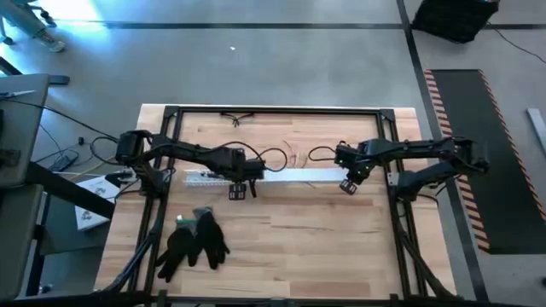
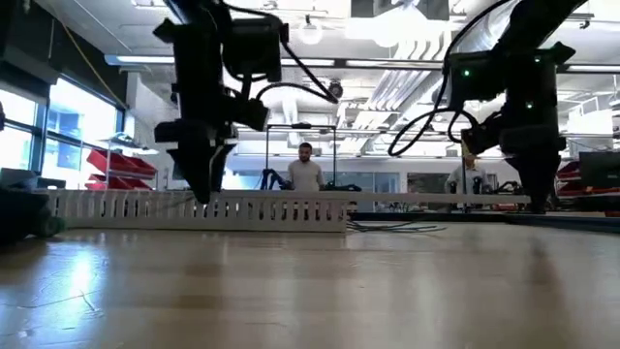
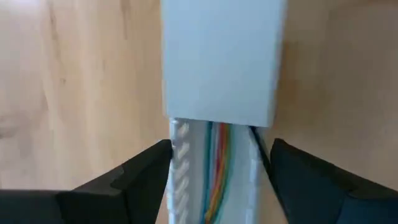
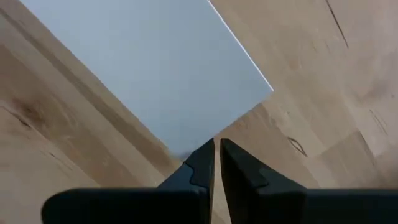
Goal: Ziptie cables
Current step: Close the white cable duct
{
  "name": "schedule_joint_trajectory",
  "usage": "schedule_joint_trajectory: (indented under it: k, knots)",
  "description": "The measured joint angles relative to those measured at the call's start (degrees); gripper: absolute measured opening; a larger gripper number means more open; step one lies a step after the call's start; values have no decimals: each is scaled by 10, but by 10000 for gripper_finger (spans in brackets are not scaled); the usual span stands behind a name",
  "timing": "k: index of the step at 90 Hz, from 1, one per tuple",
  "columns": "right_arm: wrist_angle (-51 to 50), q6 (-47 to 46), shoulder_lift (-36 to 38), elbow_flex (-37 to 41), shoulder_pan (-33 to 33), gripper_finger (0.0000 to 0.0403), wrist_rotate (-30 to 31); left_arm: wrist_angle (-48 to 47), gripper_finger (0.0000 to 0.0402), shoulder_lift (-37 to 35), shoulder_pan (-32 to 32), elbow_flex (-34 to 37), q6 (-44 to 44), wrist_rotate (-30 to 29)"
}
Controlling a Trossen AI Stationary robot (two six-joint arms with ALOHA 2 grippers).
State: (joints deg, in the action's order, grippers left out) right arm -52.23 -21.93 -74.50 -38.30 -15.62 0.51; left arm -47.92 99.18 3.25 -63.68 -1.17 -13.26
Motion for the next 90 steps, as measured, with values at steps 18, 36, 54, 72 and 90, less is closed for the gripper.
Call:
schedule_joint_trajectory:
  k: [18, 36, 54, 72, 90]
  knots:
    - [3, 4, 0, 0, 0, 11, -1, 37, 255, 2, 13, 25, -14, 7]
    - [3, 4, 0, 0, 0, 11, -1, 26, 255, 2, 3, 18, -16, -13]
    - [2, 0, 0, 0, 0, 11, -1, 32, 244, 3, 3, 18, -21, -7]
    - [34, 6, 0, 3, 0, 11, 7, 42, 194, 3, 3, 20, -19, 1]
    - [70, 15, 0, 4, -1, 11, 14, 33, 158, 3, 4, 21, -17, -2]
